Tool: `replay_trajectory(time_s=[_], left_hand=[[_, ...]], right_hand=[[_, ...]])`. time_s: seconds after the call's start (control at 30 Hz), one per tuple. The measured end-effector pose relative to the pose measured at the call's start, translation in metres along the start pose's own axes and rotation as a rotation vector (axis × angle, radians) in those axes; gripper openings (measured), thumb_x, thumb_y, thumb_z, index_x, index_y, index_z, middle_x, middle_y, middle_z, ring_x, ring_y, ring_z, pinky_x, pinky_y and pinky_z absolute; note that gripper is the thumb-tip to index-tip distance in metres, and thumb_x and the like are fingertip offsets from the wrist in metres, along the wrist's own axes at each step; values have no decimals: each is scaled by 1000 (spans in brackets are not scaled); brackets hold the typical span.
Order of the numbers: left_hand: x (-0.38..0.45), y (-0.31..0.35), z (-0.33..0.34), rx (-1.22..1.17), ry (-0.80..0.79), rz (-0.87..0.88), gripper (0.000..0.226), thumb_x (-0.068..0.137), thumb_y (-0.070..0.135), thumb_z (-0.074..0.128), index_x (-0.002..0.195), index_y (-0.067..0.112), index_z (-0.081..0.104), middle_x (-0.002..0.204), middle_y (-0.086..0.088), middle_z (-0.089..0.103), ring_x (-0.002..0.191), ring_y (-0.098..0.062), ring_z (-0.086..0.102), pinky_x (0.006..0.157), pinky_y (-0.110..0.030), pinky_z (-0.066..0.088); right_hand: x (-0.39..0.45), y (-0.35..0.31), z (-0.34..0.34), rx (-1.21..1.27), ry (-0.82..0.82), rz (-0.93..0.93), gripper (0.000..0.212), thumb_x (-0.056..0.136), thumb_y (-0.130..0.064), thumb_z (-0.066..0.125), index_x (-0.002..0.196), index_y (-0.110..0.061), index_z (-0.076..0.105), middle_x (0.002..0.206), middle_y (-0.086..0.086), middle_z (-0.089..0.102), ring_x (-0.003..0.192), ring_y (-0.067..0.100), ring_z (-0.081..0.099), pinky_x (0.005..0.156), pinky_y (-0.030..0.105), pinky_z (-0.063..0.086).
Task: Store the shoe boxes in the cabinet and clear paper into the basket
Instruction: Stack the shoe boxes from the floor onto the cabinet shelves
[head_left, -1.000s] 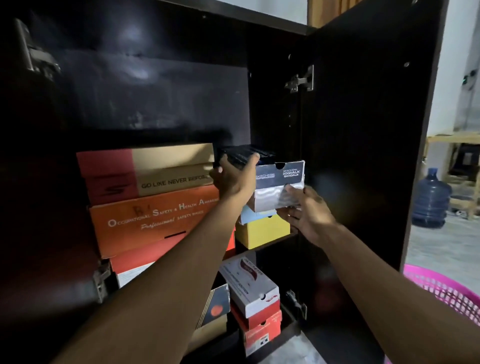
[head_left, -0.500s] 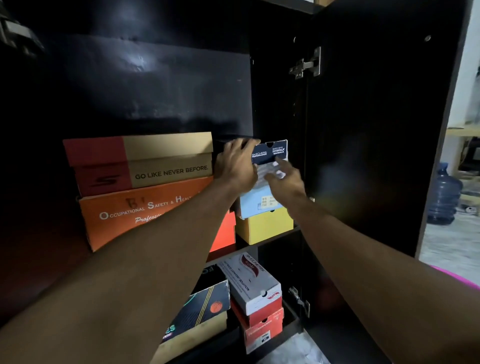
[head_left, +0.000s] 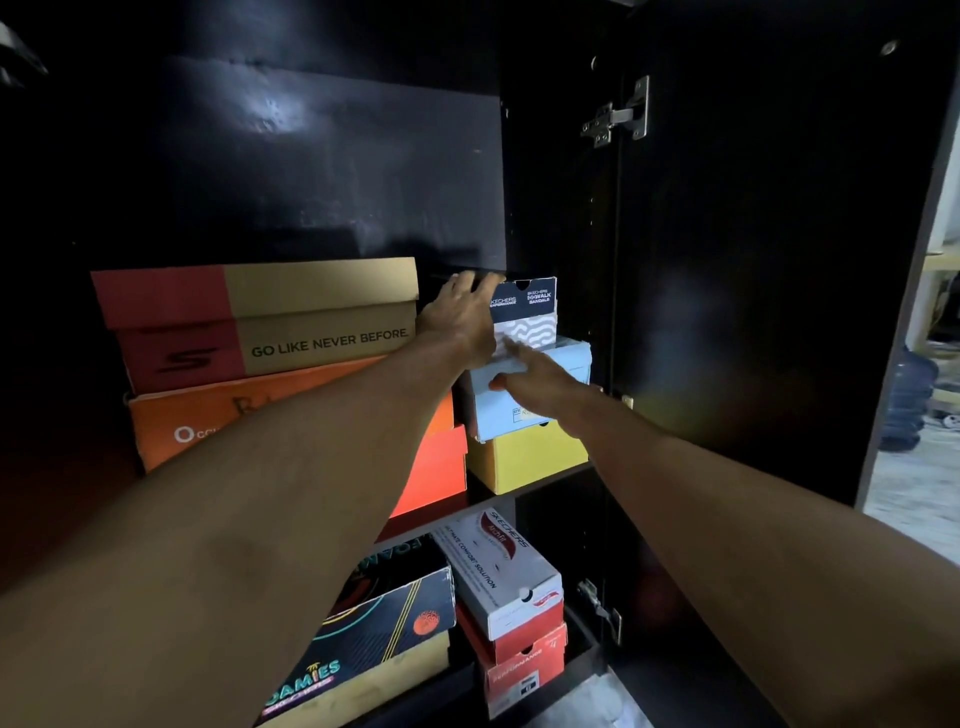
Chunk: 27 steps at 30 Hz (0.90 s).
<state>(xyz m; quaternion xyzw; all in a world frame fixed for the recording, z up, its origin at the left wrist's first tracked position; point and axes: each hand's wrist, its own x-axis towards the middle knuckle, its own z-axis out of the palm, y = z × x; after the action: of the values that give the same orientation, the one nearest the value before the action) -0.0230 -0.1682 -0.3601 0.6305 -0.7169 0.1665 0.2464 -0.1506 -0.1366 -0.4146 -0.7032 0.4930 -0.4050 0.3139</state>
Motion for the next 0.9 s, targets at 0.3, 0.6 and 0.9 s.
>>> replay_trajectory(time_s=[0.3, 0.6, 0.9], left_hand=[[3, 6, 3, -20, -53, -20, 102, 79, 34, 85, 159, 35, 21, 163, -1, 24, 154, -23, 21, 111, -47, 44], [8, 7, 8, 15, -69, -32, 97, 82, 16, 77, 159, 31, 20, 164, -2, 21, 155, -26, 21, 111, -45, 43], [9, 10, 8, -29, -72, -75, 85, 83, 1, 61, 156, 27, 26, 150, -12, 10, 122, -40, 52, 82, -42, 55]], right_hand=[[8, 18, 5, -118, -34, -72, 57, 94, -17, 67, 146, -28, 49, 153, -2, 44, 135, 24, 48, 110, 42, 44], [-48, -2, -52, -106, 374, -328, 31, 94, -23, 65, 125, -23, 70, 127, 1, 61, 114, 16, 62, 87, 31, 57], [-113, -52, -193, -299, 1121, -585, 33, 89, -31, 60, 119, -16, 60, 120, 6, 54, 114, 21, 53, 94, 27, 46]])
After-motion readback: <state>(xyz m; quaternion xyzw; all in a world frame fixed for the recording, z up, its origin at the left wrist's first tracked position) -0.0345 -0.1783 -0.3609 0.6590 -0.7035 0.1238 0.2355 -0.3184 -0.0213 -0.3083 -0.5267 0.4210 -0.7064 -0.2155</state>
